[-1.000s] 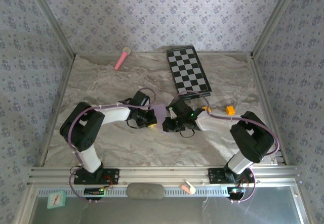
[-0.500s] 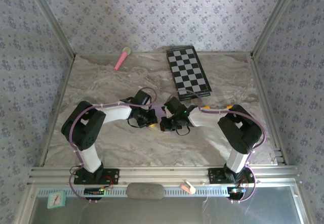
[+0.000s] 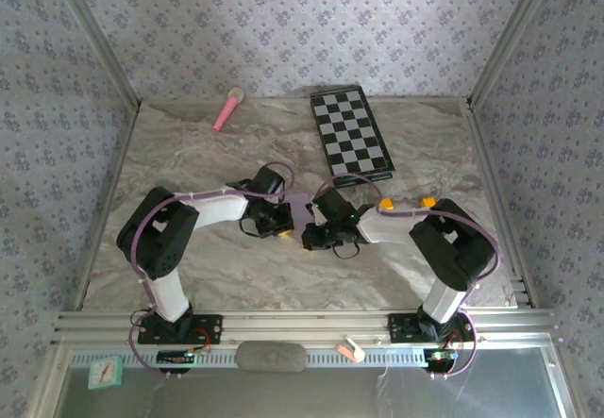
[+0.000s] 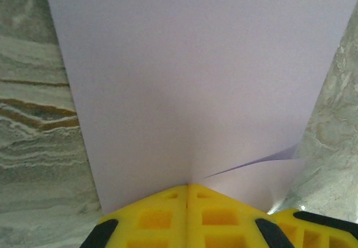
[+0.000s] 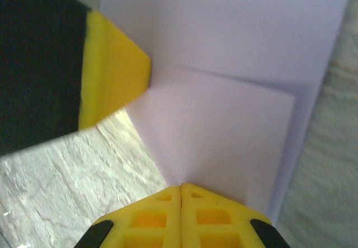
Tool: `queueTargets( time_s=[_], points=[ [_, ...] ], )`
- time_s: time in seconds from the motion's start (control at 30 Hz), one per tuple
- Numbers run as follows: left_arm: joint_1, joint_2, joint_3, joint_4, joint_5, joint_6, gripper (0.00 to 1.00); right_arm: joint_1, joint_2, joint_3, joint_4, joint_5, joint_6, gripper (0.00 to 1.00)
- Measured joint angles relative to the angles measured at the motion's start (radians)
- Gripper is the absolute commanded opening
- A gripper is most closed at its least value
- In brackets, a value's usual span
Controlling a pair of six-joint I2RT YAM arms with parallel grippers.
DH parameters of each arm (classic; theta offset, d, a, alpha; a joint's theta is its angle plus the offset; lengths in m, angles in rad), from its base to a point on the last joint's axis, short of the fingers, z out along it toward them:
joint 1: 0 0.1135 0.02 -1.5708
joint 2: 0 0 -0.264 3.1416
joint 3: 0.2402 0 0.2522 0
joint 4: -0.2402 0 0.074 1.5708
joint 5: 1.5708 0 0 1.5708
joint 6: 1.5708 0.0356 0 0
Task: Fold a paper plane with a square sheet of paper (pick it up from the middle)
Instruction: Third fold the triangle at the center of the table.
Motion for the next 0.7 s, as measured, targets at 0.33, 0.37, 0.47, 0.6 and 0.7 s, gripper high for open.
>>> queueTargets(
  time_s=[0.33,0.37,0.47,0.6,0.7],
  points=[
    [0.000,0.001,0.007,-0.008,-0.001,0.000,0.05,-0.003,-0.136,-0.142,-0.007,-0.017,0.000,0.06],
    [0.000,0.001,0.008,-0.008,-0.001,0.000,0.06,-0.006,-0.154,-0.158,-0.015,-0.017,0.000,0.06],
    [0.000,0.001,0.016,-0.019,0.002,0.001,0.09,-0.026,-0.230,-0.202,-0.047,-0.006,0.004,0.09],
    [0.000,-0.003,0.036,-0.040,0.003,0.001,0.17,-0.064,-0.374,-0.214,-0.071,0.032,0.024,0.16],
    [0.000,-0.029,0.069,-0.045,0.003,-0.005,0.24,-0.092,-0.460,-0.209,-0.071,0.070,0.045,0.22]
  ],
)
